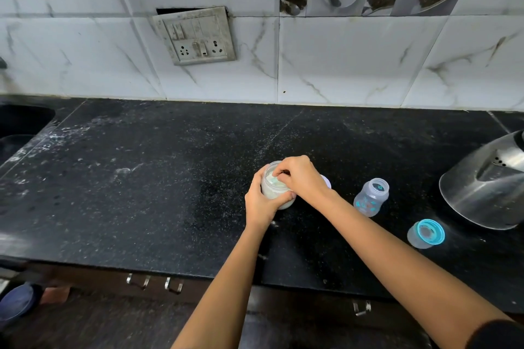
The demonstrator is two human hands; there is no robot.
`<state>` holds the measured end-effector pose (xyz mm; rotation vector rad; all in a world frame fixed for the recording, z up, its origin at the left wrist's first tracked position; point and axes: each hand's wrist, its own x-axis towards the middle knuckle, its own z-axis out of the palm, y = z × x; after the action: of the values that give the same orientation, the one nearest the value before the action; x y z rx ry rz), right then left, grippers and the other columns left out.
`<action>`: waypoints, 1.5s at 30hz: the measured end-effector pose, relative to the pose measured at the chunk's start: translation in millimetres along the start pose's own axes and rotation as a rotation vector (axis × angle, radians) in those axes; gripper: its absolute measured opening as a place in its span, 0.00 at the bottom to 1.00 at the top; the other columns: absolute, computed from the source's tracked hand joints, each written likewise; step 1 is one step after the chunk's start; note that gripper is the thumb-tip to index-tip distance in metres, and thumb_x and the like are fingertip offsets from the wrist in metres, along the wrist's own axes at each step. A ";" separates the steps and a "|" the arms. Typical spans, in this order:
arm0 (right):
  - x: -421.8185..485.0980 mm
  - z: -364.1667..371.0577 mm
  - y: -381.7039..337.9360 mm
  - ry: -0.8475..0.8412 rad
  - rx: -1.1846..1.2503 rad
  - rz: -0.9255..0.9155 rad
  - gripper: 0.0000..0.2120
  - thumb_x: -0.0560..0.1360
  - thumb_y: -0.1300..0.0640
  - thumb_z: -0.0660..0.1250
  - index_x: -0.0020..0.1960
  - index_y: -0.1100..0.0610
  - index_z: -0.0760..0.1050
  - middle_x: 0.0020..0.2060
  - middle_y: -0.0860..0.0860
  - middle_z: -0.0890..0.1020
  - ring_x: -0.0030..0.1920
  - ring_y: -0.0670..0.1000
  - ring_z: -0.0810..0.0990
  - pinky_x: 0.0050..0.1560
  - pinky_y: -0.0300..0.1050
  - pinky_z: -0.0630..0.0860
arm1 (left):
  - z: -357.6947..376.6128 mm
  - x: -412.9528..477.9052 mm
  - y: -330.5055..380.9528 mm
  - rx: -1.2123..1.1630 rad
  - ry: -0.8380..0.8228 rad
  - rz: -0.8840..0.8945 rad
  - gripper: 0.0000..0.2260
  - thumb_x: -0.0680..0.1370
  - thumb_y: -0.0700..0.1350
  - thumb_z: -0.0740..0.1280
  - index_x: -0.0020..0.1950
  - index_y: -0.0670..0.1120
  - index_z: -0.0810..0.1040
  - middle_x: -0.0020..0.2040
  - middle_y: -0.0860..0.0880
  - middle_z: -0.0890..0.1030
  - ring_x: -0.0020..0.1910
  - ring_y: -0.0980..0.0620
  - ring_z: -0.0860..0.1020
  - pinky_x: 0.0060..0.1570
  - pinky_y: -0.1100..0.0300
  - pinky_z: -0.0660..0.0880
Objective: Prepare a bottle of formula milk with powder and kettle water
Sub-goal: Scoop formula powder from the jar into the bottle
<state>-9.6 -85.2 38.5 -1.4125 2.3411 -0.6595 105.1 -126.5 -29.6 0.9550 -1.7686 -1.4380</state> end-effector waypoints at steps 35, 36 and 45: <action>-35.1 -29.1 41.0 0.241 0.428 0.074 0.06 0.70 0.64 0.74 0.46 0.57 0.84 0.41 0.48 0.85 0.42 0.43 0.83 0.50 0.38 0.79 | 14.3 -15.5 6.6 0.053 0.083 -0.047 0.32 0.61 0.48 0.80 0.62 0.59 0.73 0.57 0.63 0.77 0.57 0.66 0.74 0.56 0.63 0.73; -35.7 -28.1 41.3 0.243 0.442 0.085 0.06 0.70 0.64 0.74 0.46 0.57 0.84 0.41 0.48 0.85 0.42 0.43 0.84 0.50 0.38 0.79 | 13.8 -15.4 6.7 0.051 0.084 -0.044 0.32 0.61 0.48 0.81 0.62 0.58 0.73 0.57 0.63 0.77 0.57 0.66 0.74 0.56 0.64 0.73; -43.7 -30.0 50.0 0.309 0.631 0.164 0.07 0.70 0.66 0.73 0.47 0.58 0.84 0.38 0.48 0.85 0.38 0.42 0.83 0.42 0.31 0.77 | 14.7 -16.3 8.7 0.089 0.054 -0.019 0.31 0.63 0.49 0.80 0.62 0.60 0.71 0.57 0.64 0.76 0.57 0.66 0.73 0.57 0.62 0.72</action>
<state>-41.5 -19.7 38.3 -0.8720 2.1273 -1.4861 100.0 -104.1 -24.4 1.0499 -1.8007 -1.3419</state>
